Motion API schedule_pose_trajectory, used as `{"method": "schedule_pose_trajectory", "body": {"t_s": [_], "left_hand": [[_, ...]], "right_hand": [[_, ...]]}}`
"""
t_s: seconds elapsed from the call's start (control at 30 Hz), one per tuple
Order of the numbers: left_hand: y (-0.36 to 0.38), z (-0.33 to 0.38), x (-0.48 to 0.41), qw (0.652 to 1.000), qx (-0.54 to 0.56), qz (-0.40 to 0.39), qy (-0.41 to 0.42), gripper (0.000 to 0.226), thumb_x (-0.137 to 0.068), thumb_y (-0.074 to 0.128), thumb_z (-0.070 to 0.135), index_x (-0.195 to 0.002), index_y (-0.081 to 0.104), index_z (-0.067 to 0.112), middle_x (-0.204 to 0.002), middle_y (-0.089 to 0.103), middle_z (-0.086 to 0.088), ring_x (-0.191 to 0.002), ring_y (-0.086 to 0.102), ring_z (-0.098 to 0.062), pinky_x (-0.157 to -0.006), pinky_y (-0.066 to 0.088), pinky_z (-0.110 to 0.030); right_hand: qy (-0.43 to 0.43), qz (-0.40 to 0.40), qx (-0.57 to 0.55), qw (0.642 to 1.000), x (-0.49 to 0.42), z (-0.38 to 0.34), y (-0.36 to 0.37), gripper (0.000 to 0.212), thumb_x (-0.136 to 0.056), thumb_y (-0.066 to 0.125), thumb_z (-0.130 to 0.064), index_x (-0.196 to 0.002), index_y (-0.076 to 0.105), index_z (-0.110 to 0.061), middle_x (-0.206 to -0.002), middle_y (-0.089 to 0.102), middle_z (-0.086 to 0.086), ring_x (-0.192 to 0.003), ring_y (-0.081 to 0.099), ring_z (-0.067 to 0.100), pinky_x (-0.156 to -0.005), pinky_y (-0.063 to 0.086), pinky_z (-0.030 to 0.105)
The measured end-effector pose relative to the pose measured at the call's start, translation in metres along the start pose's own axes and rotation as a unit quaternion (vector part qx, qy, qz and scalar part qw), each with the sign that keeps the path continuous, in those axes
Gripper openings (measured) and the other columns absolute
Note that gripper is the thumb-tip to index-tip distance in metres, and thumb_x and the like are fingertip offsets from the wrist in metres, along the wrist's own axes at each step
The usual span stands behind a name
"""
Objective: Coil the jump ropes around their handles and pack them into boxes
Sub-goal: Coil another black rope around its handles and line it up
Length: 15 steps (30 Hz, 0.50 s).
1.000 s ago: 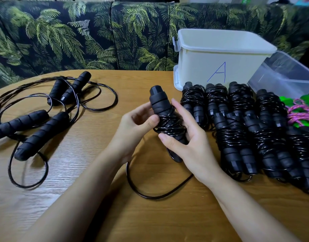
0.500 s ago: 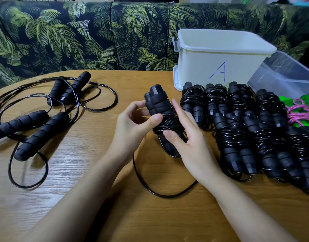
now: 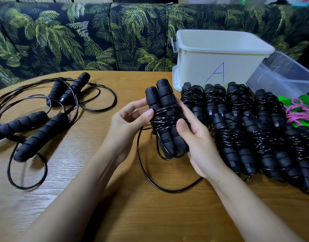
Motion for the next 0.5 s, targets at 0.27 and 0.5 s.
{"method": "schedule_pose_trajectory", "body": {"t_s": [0.27,0.5], "left_hand": [[0.001,-0.002,0.002,1.000,-0.005,0.006,0.002,0.030,-0.077,0.068,0.013,-0.107,0.063,0.014,-0.080,0.072,0.001,-0.070,0.065,-0.008,-0.067,0.051,-0.018],[0.004,-0.003,0.005,0.999,-0.009,0.032,0.019,0.041,-0.075,0.079,0.014,-0.113,0.062,0.011,-0.083,0.073,-0.001,-0.078,0.067,-0.010,-0.069,0.052,-0.019]], "right_hand": [[-0.065,0.095,0.080,0.990,0.003,-0.004,-0.008,0.045,-0.097,0.053,-0.037,-0.141,0.052,-0.034,-0.143,0.050,-0.009,-0.137,0.042,0.006,-0.118,0.031,0.034],[-0.169,0.151,0.312,0.923,0.011,-0.018,-0.007,0.039,-0.102,0.047,-0.024,-0.141,0.053,-0.023,-0.133,0.056,-0.002,-0.125,0.051,0.006,-0.100,0.037,0.013]]}}
Point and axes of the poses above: each hand's wrist, its own x-axis away from the middle knuckle, its own y-axis out of the palm, z = x × y, the point moved 6 cm from there along -x, towards the middle knuckle
